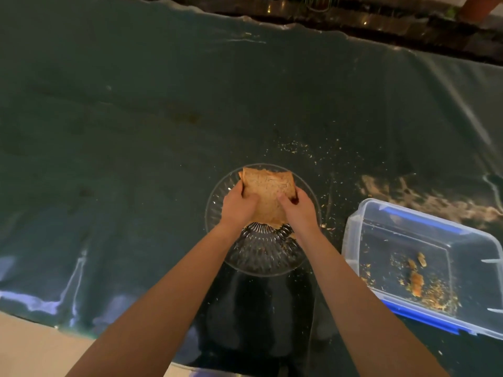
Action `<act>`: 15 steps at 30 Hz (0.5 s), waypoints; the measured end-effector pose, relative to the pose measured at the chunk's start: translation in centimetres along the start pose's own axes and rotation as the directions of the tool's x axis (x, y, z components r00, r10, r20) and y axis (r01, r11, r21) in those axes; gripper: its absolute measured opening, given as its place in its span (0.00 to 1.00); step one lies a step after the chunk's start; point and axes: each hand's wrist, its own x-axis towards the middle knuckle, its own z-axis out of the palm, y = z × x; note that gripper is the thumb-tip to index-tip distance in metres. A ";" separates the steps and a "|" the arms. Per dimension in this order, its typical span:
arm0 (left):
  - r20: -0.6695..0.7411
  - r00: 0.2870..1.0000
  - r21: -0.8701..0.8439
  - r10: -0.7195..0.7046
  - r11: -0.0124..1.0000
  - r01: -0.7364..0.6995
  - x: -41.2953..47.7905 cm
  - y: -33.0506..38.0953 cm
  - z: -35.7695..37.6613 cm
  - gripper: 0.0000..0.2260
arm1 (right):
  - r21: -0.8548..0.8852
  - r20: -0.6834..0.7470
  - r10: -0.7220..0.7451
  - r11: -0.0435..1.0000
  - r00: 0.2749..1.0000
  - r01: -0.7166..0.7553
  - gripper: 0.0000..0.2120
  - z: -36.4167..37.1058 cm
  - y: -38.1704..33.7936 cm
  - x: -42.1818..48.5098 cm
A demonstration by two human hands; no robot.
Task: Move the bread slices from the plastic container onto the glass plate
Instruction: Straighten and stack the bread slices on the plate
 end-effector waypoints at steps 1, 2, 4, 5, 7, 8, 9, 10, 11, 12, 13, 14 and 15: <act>-0.004 1.000 0.010 -0.001 1.000 0.001 0.0 -0.1 0.1 0.24 | 0.006 -0.001 0.005 1.000 1.000 -0.005 0.25 0.1 0.0 0.0; -0.012 1.000 0.021 -0.002 1.000 0.003 0.0 -0.1 0.1 0.24 | 0.009 -0.005 0.002 1.000 1.000 -0.002 0.25 0.3 0.1 -0.1; -0.036 0.999 0.042 0.007 0.999 -0.005 0.0 -0.1 0.1 0.25 | 0.022 -0.019 -0.024 0.999 1.000 0.024 0.25 0.5 0.0 -0.2; -0.051 0.998 0.049 0.025 0.999 -0.022 -0.1 -0.1 0.2 0.25 | 0.034 -0.025 -0.043 0.998 0.999 0.043 0.25 0.6 0.0 -0.3; -0.078 0.994 0.057 0.078 0.996 -0.073 -0.2 0.1 0.4 0.25 | 0.059 -0.040 -0.080 0.995 0.996 0.083 0.25 0.7 -0.1 -0.5; -0.089 0.991 0.065 0.104 0.993 -0.098 -0.2 0.2 0.4 0.25 | 0.056 -0.051 -0.093 0.994 0.994 0.096 0.25 0.8 -0.2 -0.5; -0.098 0.987 0.078 0.125 0.990 -0.117 -0.3 0.4 0.5 0.25 | 0.040 -0.066 -0.103 0.994 0.992 0.106 0.25 0.8 -0.3 -0.7; -0.109 0.984 0.092 0.141 0.987 -0.132 -0.5 0.6 0.5 0.26 | 0.022 -0.081 -0.114 0.993 0.990 0.116 0.26 0.8 -0.3 -0.8; -0.119 0.981 0.107 0.152 0.984 -0.140 -0.6 0.7 0.5 0.26 | 0.012 -0.095 -0.126 0.992 0.988 0.127 0.26 0.9 -0.4 -0.9; -0.127 0.979 0.116 0.159 0.983 -0.144 -0.8 0.8 0.6 0.27 | 0.010 -0.104 -0.135 0.991 0.985 0.136 0.25 0.9 -0.4 -1.0; -0.135 0.978 0.115 0.160 0.983 -0.145 -1.1 0.9 0.6 0.26 | 0.011 -0.108 -0.140 0.990 0.984 0.142 0.25 0.8 -0.4 -1.2; -0.145 0.977 0.104 0.158 0.984 -0.143 -1.4 0.9 0.6 0.26 | 0.013 -0.108 -0.143 0.989 0.984 0.145 0.25 0.7 -0.3 -1.4; -0.156 0.975 0.089 0.156 0.986 -0.143 -1.7 0.7 0.6 0.25 | 0.018 -0.104 -0.144 0.989 0.984 0.146 0.25 0.6 -0.2 -1.7</act>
